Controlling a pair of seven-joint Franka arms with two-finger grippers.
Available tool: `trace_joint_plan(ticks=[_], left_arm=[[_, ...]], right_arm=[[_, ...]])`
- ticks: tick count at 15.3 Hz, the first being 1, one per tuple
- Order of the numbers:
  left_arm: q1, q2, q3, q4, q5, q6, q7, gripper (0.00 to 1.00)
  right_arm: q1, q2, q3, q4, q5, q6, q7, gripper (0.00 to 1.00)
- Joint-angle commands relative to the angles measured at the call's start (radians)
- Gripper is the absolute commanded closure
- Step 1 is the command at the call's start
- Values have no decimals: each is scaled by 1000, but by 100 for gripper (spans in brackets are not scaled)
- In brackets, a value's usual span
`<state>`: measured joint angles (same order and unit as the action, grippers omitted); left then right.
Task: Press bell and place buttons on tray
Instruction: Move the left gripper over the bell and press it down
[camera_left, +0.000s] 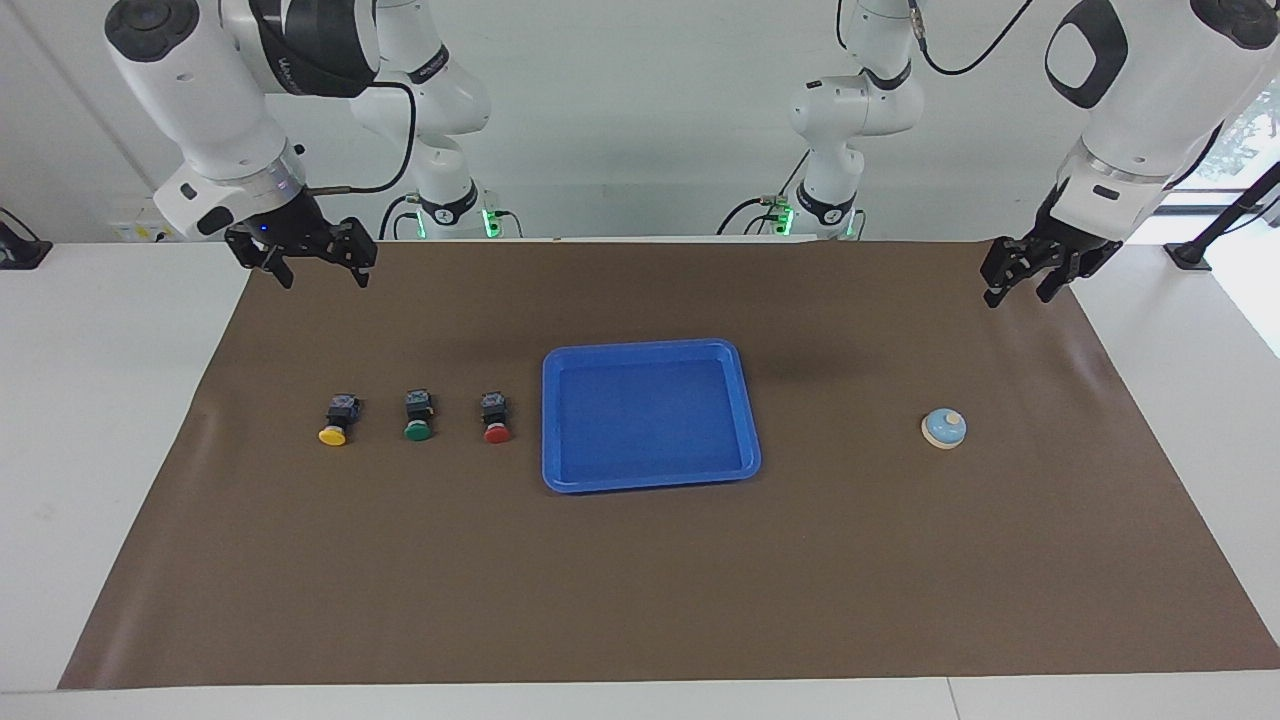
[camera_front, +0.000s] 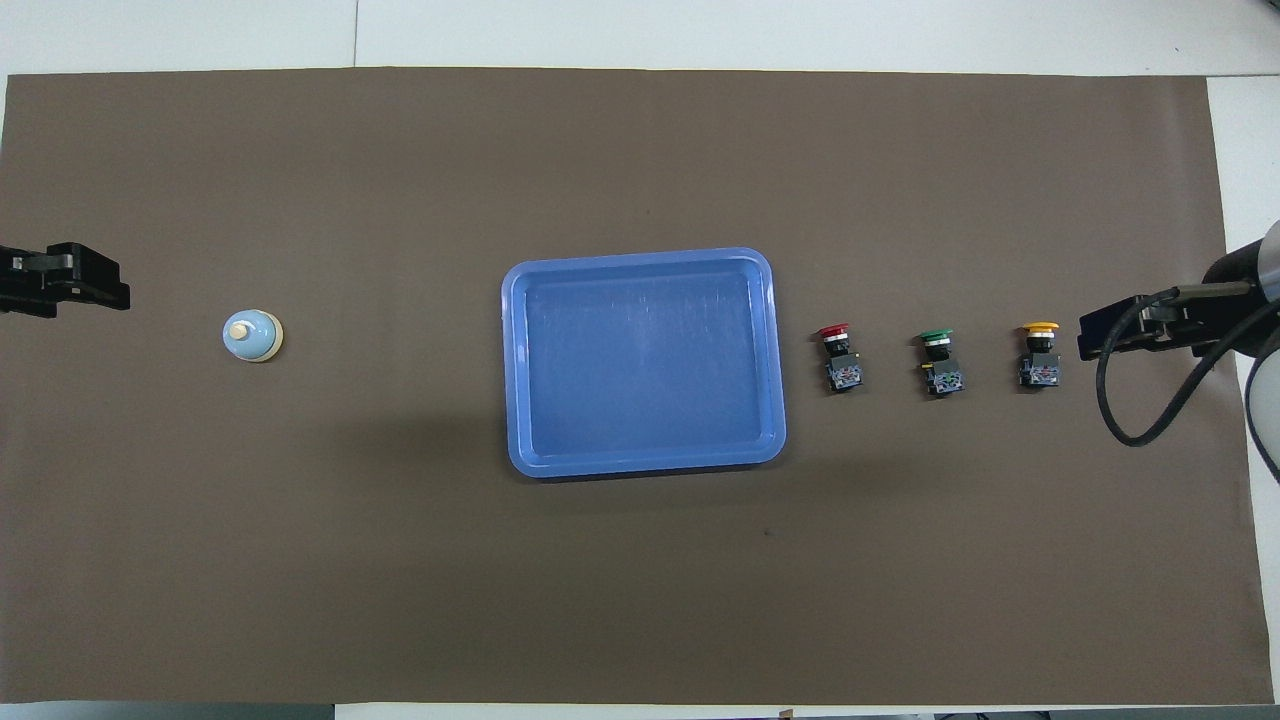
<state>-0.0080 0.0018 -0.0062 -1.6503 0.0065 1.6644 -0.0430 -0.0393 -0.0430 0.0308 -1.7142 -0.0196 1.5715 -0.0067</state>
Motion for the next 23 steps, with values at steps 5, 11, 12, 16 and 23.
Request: trace_joint_plan(ticks=[5, 11, 12, 16, 23], left_arm=[[8, 58, 5, -140, 9, 185, -5, 100], [43, 122, 3, -345, 44, 509, 31, 100], [49, 145, 3, -350, 44, 534, 31, 100], [56, 181, 3, -400, 44, 629, 29, 100], [57, 205, 5, -459, 44, 709, 38, 100]], right_arm=[[-7, -2, 3, 4, 17, -15, -6, 0], [-7, -2, 3, 4, 17, -15, -6, 0], [-7, -2, 3, 4, 17, -15, -6, 0], [-7, -2, 3, 4, 15, -15, -7, 0], [-7, -2, 3, 4, 17, -15, -6, 0]])
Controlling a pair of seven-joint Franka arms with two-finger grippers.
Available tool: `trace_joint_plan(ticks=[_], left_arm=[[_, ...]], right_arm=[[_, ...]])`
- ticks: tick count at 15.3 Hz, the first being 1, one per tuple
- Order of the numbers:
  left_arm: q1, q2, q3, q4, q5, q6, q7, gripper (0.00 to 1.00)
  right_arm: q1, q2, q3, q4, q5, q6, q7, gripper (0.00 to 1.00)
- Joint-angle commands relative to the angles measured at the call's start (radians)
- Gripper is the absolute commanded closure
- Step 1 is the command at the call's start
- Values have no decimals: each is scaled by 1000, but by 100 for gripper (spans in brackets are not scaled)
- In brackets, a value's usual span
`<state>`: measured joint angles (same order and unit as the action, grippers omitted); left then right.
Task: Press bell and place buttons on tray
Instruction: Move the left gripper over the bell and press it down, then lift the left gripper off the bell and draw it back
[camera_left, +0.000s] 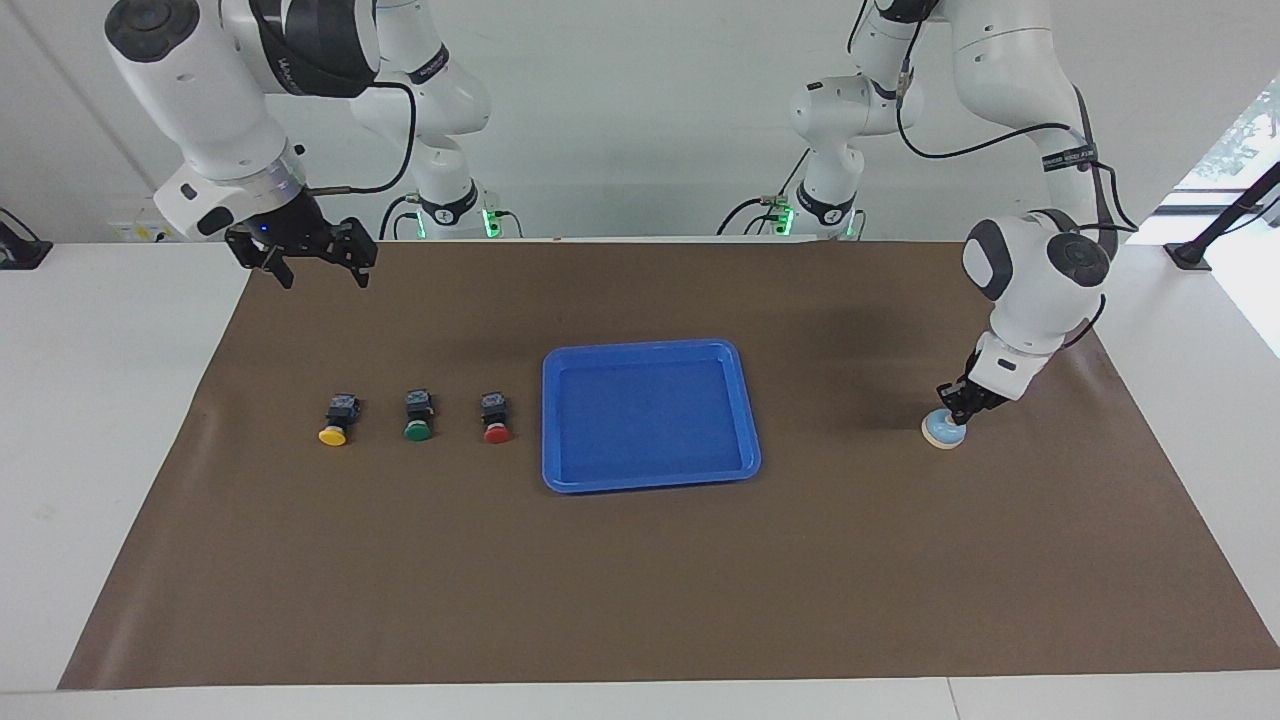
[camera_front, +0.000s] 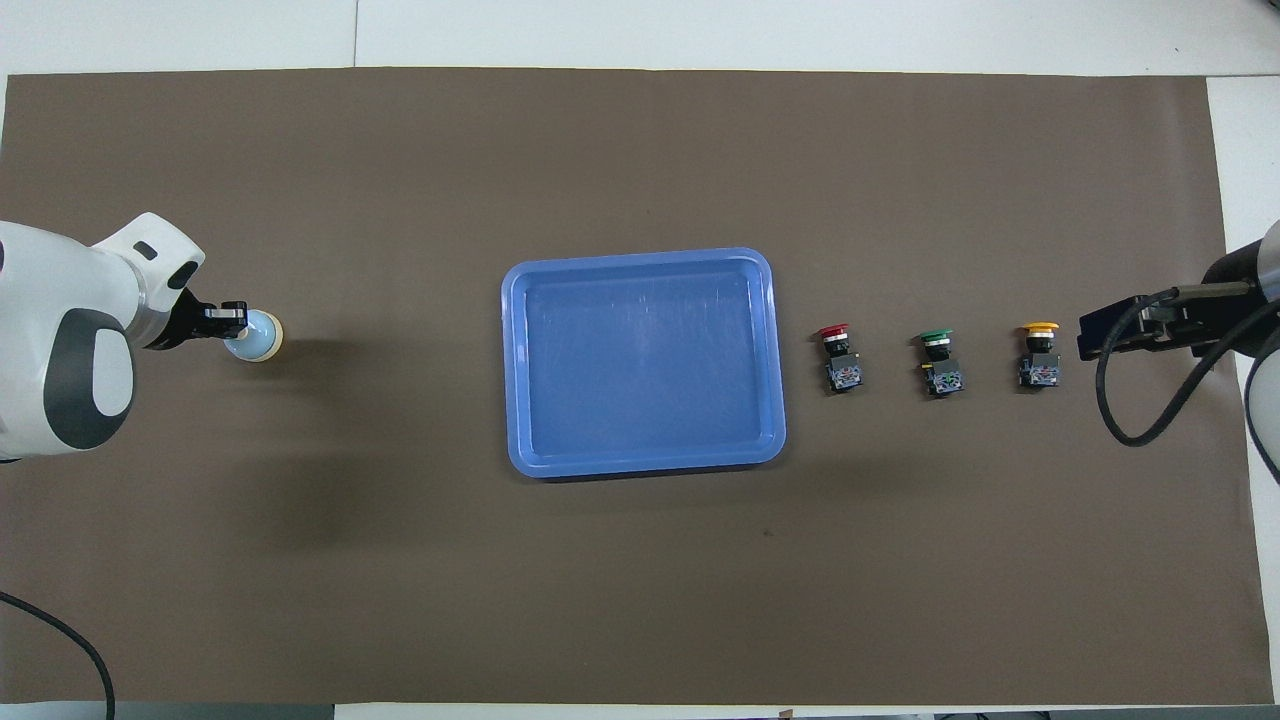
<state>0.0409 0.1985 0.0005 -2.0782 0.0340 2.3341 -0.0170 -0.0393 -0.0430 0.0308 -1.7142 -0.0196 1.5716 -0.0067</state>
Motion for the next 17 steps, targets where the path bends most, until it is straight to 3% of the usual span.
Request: trace_joint_plan(ticks=[1, 5, 8, 13, 15, 17], left_arm=[[8, 10, -2, -17, 17, 22, 12, 100], [-12, 6, -4, 221, 17, -311, 11, 100], [-41, -36, -8, 328, 17, -487, 5, 17], [-49, -62, -11, 478, 12, -717, 6, 15], [-49, -106, -11, 478, 9, -780, 2, 0], [-64, -148, -11, 472, 9, -823, 3, 0]], right_arm=[[-7, -3, 3, 4, 17, -15, -6, 0], [-7, -3, 3, 4, 17, -15, -6, 0], [-7, -2, 3, 4, 17, -15, -6, 0], [-7, -2, 3, 4, 15, -15, -6, 0], [-7, -3, 3, 4, 15, -15, -6, 0], [-7, -2, 3, 4, 17, -15, -6, 0]])
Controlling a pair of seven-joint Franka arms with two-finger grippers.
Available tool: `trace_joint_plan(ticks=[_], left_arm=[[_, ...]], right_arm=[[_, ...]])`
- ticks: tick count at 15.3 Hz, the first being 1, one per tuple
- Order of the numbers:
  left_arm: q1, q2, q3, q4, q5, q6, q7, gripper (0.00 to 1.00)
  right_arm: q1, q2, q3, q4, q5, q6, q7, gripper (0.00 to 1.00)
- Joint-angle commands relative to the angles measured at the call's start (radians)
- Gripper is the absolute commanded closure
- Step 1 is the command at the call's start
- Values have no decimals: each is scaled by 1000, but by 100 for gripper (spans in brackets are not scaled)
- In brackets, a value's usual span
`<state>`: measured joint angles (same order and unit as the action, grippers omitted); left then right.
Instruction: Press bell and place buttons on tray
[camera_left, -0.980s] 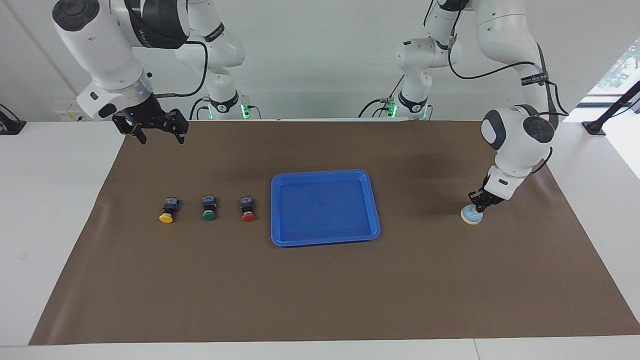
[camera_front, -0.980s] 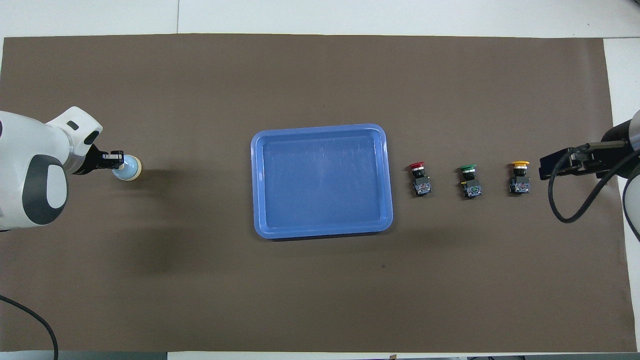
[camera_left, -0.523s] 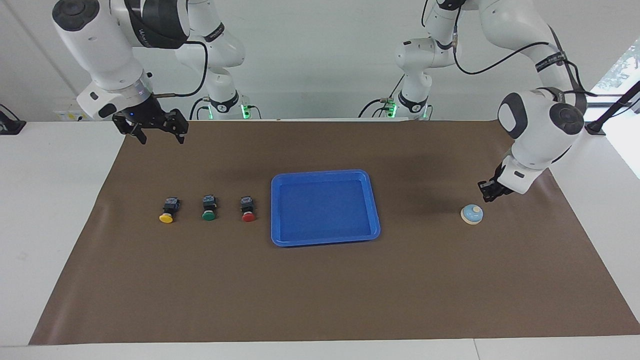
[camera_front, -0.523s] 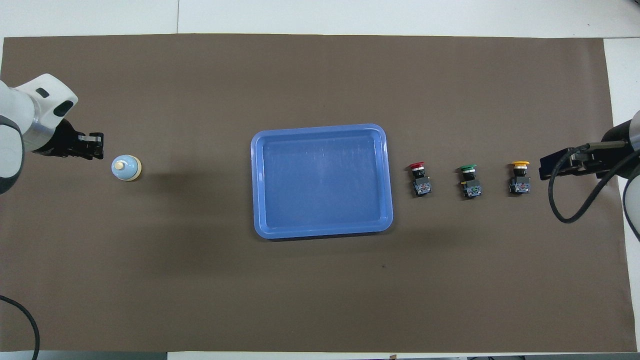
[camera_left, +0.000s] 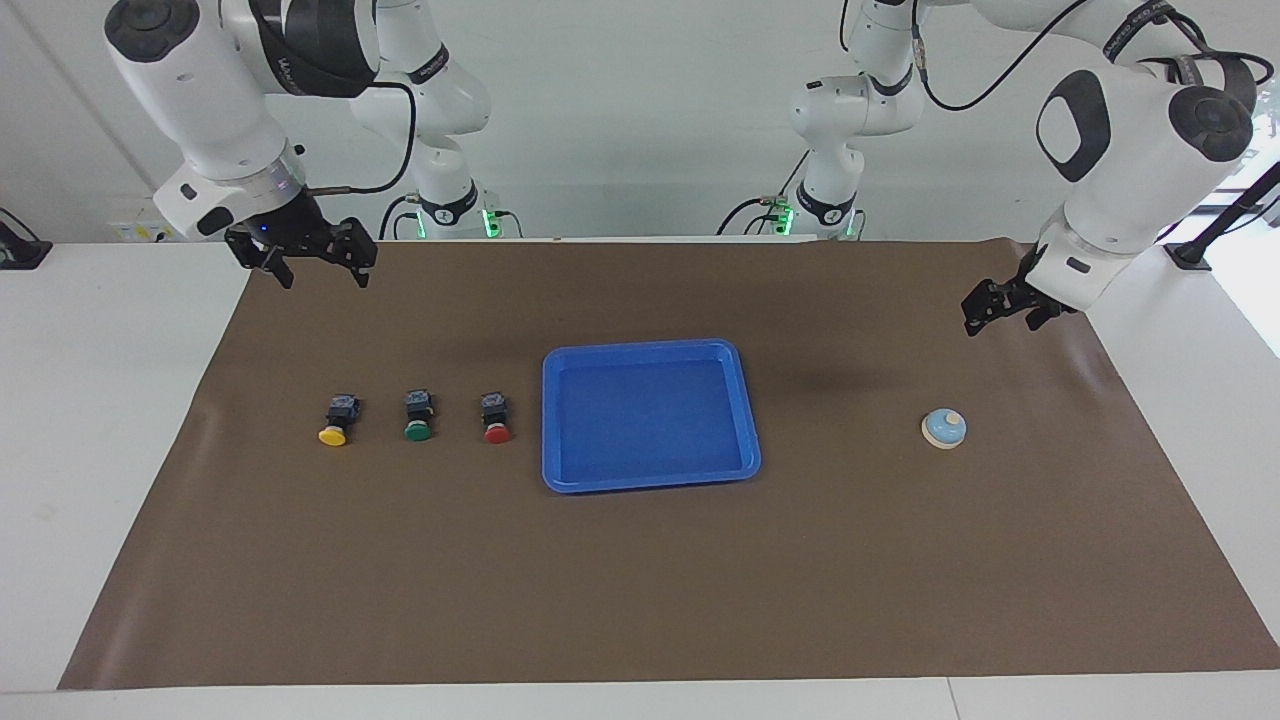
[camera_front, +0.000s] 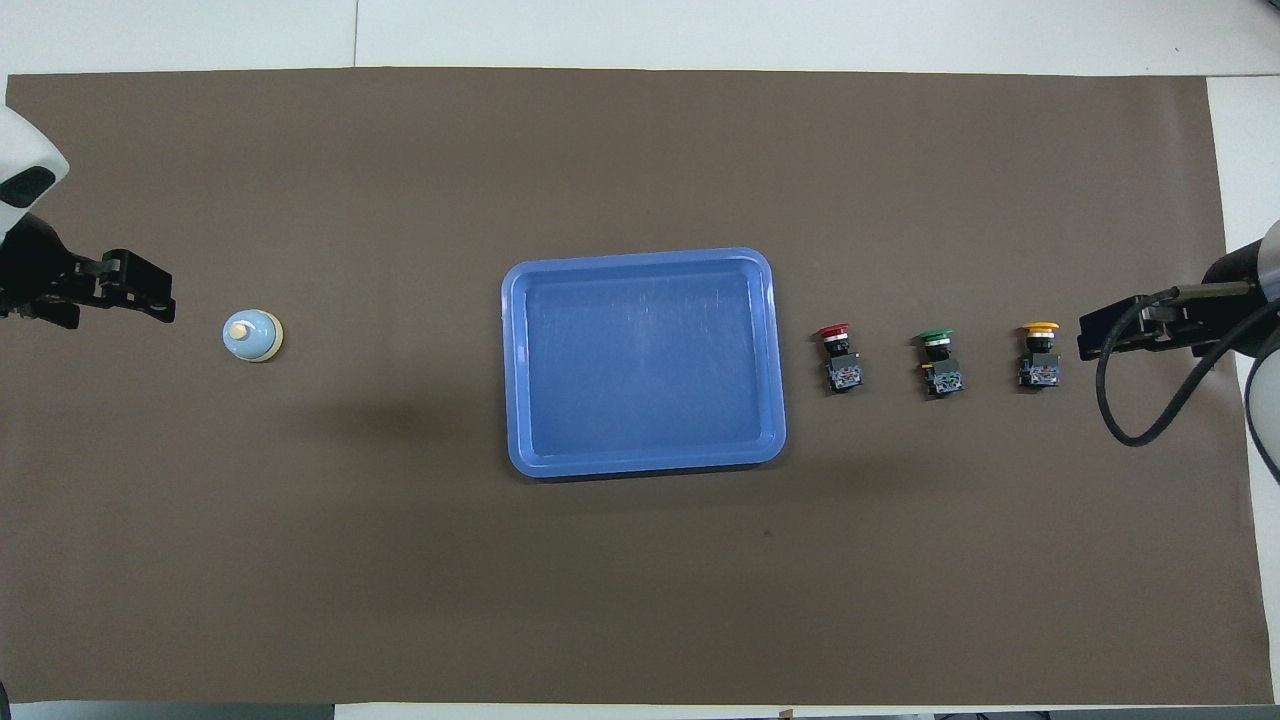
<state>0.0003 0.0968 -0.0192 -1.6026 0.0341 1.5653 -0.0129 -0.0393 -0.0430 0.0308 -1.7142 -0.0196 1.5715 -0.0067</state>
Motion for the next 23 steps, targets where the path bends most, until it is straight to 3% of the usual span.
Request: trace_joint_plan(ticks=[1, 4, 13, 23], left_arm=[[-22, -60, 8, -5, 9, -65, 1, 0], [-22, -86, 8, -13, 9, -109, 8, 0], [-17, -126, 8, -11, 6, -64, 8, 0], [-8, -126, 4, -16, -10, -64, 8, 0]], right_arm=[[-7, -2, 3, 4, 17, -15, -6, 0], [-7, -2, 3, 4, 15, -15, -6, 0], [-7, -3, 3, 4, 17, -15, -6, 0], [-7, -3, 3, 4, 17, -15, -6, 0]])
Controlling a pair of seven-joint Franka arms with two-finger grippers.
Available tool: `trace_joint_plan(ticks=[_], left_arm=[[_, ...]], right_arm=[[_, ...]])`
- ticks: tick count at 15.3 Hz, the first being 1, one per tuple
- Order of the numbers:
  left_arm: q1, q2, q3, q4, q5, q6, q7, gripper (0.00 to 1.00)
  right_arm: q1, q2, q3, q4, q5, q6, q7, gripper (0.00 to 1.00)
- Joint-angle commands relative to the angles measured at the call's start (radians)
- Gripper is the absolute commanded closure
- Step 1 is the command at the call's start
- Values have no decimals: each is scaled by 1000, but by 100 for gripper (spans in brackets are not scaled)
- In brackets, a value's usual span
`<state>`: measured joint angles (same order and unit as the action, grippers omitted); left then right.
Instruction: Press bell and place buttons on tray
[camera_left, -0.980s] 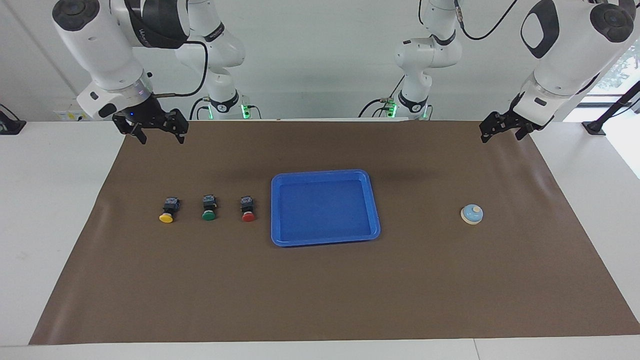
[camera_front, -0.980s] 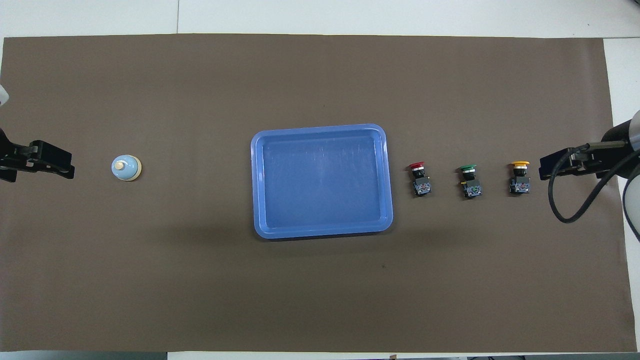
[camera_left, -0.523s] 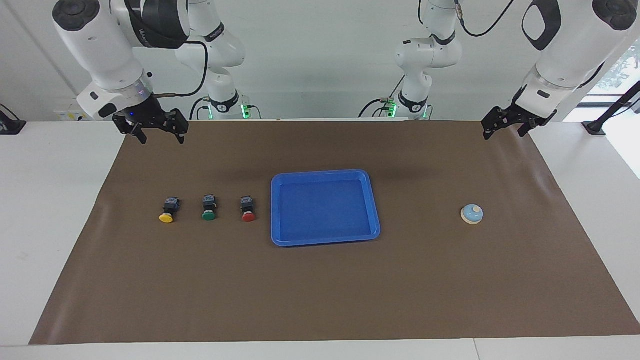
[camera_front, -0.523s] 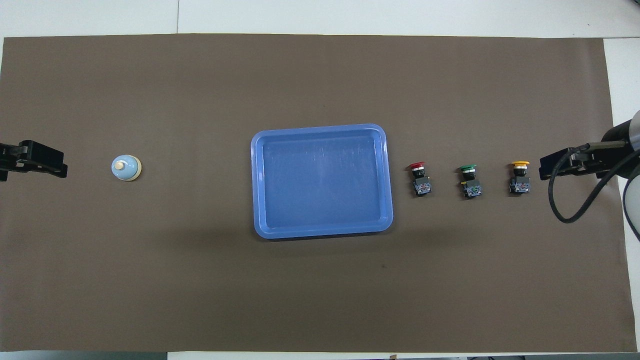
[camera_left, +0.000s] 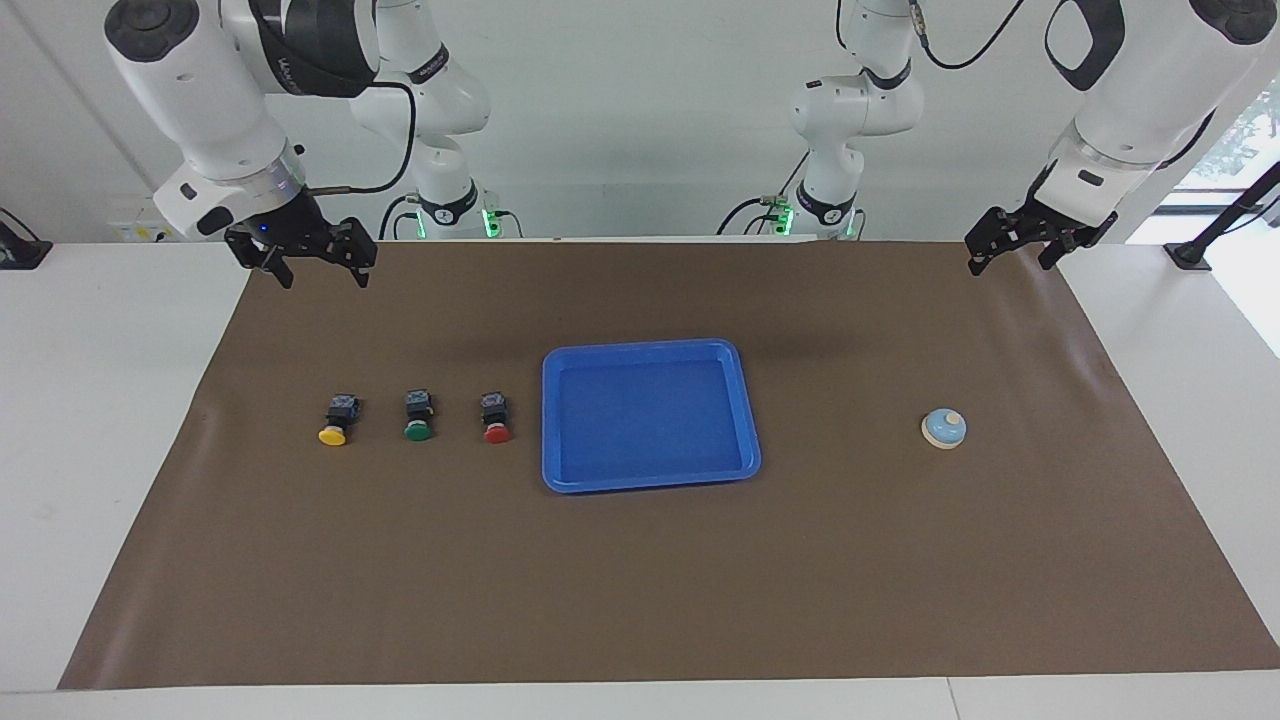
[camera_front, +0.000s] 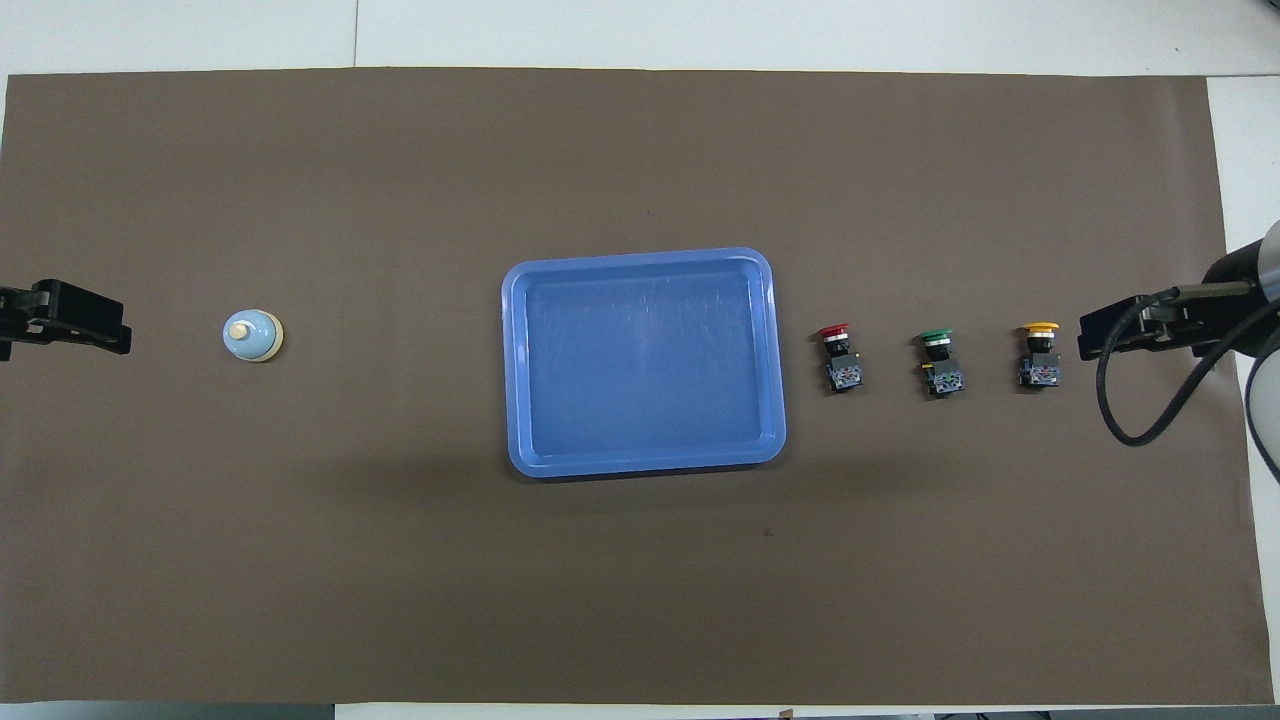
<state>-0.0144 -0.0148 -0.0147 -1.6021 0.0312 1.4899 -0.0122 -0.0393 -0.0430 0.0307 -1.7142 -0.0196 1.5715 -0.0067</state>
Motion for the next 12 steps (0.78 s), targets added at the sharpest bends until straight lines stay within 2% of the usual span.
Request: trace_joint_plan(ticks=[1, 12], left_arm=[[2, -14, -1, -15, -7, 16, 5, 0], [7, -14, 1, -16, -8, 12, 3, 0]], right_arm=[[-7, -3, 3, 4, 17, -15, -6, 0], [-7, -2, 3, 4, 17, -15, -6, 0]])
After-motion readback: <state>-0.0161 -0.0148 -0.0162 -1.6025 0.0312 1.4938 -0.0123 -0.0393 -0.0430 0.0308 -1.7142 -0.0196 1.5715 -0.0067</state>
